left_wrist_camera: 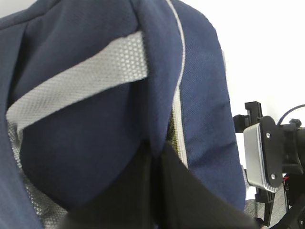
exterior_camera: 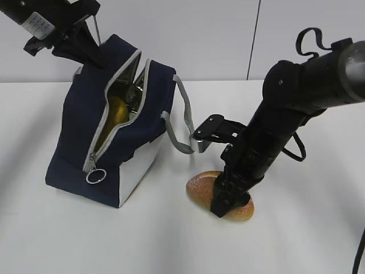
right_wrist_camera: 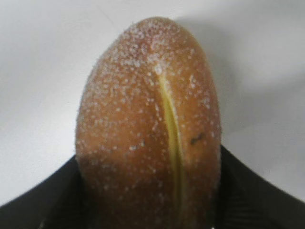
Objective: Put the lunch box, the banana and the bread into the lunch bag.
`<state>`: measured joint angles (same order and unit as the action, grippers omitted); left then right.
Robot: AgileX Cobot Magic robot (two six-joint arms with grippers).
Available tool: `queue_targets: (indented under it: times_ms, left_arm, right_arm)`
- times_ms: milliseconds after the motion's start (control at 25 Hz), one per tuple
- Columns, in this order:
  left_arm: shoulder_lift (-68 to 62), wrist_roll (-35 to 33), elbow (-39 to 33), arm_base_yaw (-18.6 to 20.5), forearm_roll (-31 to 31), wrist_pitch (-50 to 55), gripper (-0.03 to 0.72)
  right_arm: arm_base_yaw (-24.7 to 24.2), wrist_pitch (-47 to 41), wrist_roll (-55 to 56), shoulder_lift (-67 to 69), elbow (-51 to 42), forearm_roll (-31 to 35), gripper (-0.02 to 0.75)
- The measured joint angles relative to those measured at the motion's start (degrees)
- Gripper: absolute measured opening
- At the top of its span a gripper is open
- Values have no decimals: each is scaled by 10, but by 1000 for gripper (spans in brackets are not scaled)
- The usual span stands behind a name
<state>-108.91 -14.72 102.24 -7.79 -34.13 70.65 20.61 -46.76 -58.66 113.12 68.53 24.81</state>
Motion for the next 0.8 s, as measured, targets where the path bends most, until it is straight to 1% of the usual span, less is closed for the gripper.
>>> queue_targets:
  times_ms: [80, 160, 280, 440, 600, 720, 800]
  left_arm:
    - [0, 0, 0, 0, 0, 0, -3]
    - [0, 0, 0, 0, 1, 0, -3]
    - [0, 0, 0, 0, 1, 0, -3]
    - [0, 0, 0, 0, 1, 0, -3]
    - [0, 0, 0, 0, 1, 0, -3]
    - [0, 0, 0, 0, 1, 0, -3]
    - [0, 0, 0, 0, 1, 0, -3]
  right_arm:
    - [0, -24, 0, -2, 19, 0, 435]
    - [0, -58, 8, -8, 42, -5, 407]
    - [0, -121, 42, -19, 89, -33, 398]
    - [0, -209, 130, -29, 166, -82, 396]
    - [0, -225, 236, -34, 252, -88, 393]
    - [0, -231, 270, -40, 301, -84, 393]
    - [0, -232, 280, -41, 323, -59, 393]
